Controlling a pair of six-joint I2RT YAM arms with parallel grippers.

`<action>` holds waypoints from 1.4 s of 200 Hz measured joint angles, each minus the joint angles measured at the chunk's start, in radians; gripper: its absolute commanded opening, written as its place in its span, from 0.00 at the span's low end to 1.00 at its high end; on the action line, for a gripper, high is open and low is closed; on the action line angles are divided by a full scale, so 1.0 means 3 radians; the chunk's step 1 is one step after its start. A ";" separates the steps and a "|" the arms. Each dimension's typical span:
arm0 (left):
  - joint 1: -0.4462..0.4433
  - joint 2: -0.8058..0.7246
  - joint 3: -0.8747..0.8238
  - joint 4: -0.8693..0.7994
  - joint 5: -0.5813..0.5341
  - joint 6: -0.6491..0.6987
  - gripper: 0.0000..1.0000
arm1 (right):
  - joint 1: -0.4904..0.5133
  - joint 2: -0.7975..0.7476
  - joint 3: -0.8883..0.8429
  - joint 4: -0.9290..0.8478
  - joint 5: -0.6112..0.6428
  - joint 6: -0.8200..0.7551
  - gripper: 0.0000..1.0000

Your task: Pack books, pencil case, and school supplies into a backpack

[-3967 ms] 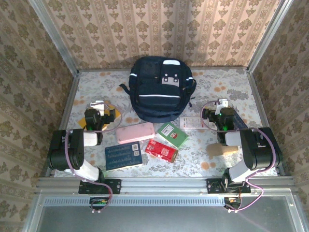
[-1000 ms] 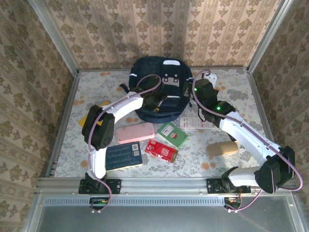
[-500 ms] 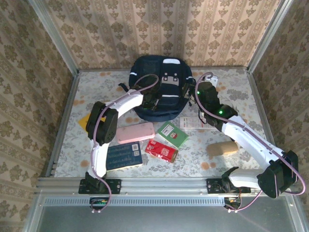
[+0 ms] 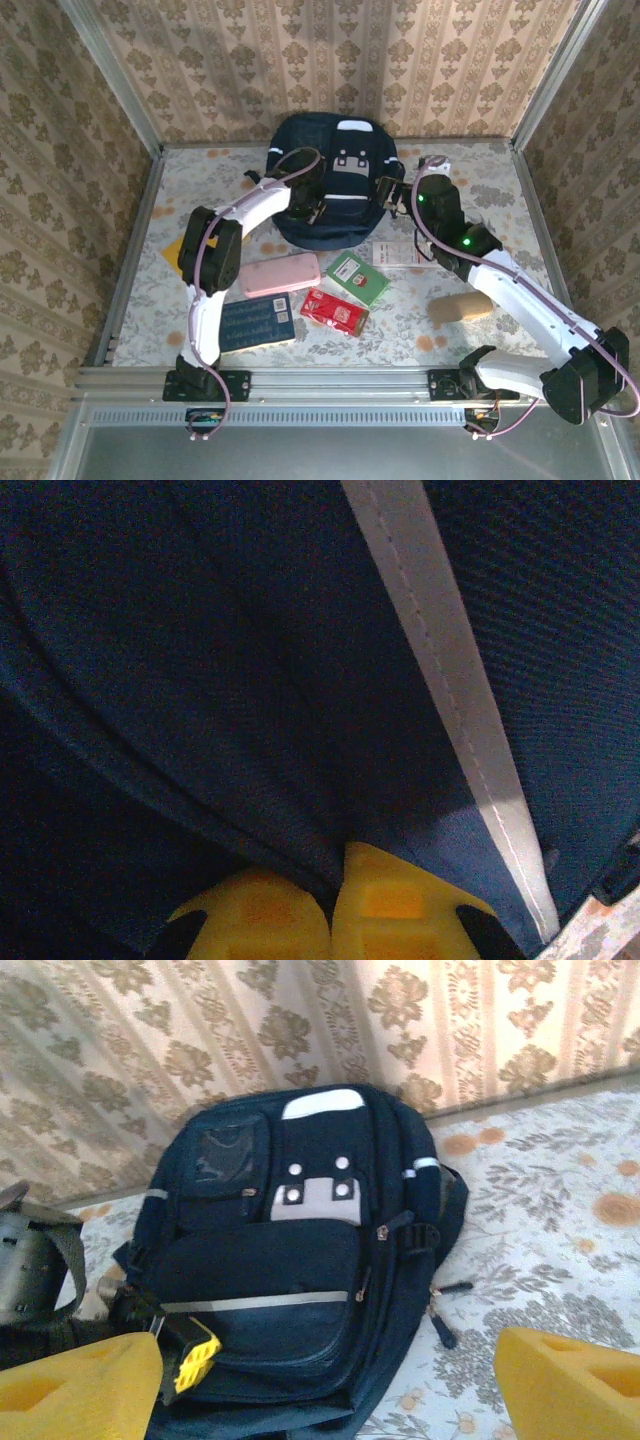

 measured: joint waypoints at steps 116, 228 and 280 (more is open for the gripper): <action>0.0682 -0.0584 0.0036 -0.0346 0.0641 0.0895 0.00 | 0.0008 0.0362 -0.0038 0.0142 -0.0635 -0.0604 0.77; 0.0932 -0.0605 0.0861 -0.0666 0.1169 0.1818 0.00 | -0.0018 0.0806 -0.0725 0.1189 -0.1536 -0.1963 0.61; 0.1096 -0.0693 0.0573 -0.0549 0.1452 0.1789 0.00 | -0.0323 0.1171 -0.0757 0.1399 -0.2188 -0.1059 0.60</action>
